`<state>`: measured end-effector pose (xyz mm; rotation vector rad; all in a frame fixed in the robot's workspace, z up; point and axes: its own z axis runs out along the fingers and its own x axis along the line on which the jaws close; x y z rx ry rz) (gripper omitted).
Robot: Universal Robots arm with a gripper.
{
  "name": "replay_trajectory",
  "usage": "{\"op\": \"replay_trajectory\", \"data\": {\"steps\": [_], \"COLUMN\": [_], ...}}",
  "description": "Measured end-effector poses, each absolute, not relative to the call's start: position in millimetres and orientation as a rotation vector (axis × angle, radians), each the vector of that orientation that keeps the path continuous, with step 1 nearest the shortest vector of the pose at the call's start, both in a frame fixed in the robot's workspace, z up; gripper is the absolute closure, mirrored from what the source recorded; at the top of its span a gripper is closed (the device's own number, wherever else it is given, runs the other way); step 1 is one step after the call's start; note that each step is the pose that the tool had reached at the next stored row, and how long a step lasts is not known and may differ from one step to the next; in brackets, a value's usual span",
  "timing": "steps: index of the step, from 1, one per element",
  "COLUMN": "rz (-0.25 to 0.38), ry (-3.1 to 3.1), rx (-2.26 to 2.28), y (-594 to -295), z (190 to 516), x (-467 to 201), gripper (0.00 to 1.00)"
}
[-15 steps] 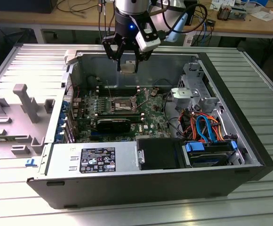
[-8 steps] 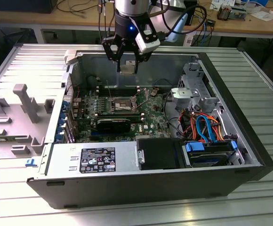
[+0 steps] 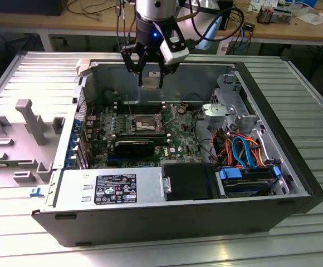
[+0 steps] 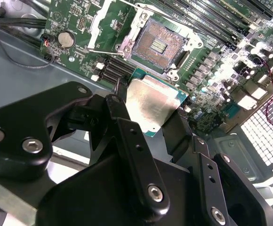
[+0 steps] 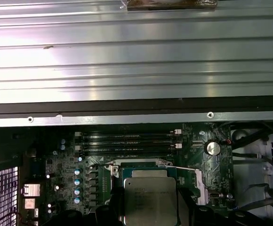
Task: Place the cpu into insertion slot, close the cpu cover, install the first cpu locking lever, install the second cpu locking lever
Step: 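Place the cpu into insertion slot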
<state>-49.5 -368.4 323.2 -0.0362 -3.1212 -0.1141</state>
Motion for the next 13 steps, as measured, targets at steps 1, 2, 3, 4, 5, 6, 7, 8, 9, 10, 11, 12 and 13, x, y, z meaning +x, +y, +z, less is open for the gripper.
{"op": "replay_trajectory", "data": {"steps": [1, 2, 3, 4, 5, 6, 7, 8, 9, 10, 11, 12, 13], "rz": [-0.114, -0.114, -0.114, -0.114, -0.114, -0.114, -0.114, -0.114, -0.114, -0.113, -0.113, -0.113, -0.113], "ry": [-3.121, -3.121, -3.121, -3.121, -3.121, -3.121, -3.121, -3.121, -3.121, -3.121, -3.121, -3.121, -3.121], "rx": [-0.036, -0.036, -0.036, -0.036, -0.037, -0.036, -0.036, -0.036, -0.036, -0.036, -0.036, -0.036, -0.036], "y": [-368.5, -368.5, -368.5, -368.5, -368.6, -368.6, -368.6, -368.6, -368.6, -368.6, -368.7, -368.7, -368.7], "z": [322.8, 322.7, 322.4, 322.2, 321.7, 321.4, 321.0, 320.6, 320.2, 319.7, 319.0, 318.5, 318.2], "x": [-49.6, -49.6, -49.6, -49.6, -49.6, -49.6, -49.6, -49.6, -49.6, -49.6, -49.6, -49.6, -49.6], "gripper": [0.45, 0.45, 0.45, 0.45, 0.45, 0.45, 0.45, 0.45, 0.45, 0.45, 0.45, 0.45, 0.45]}}
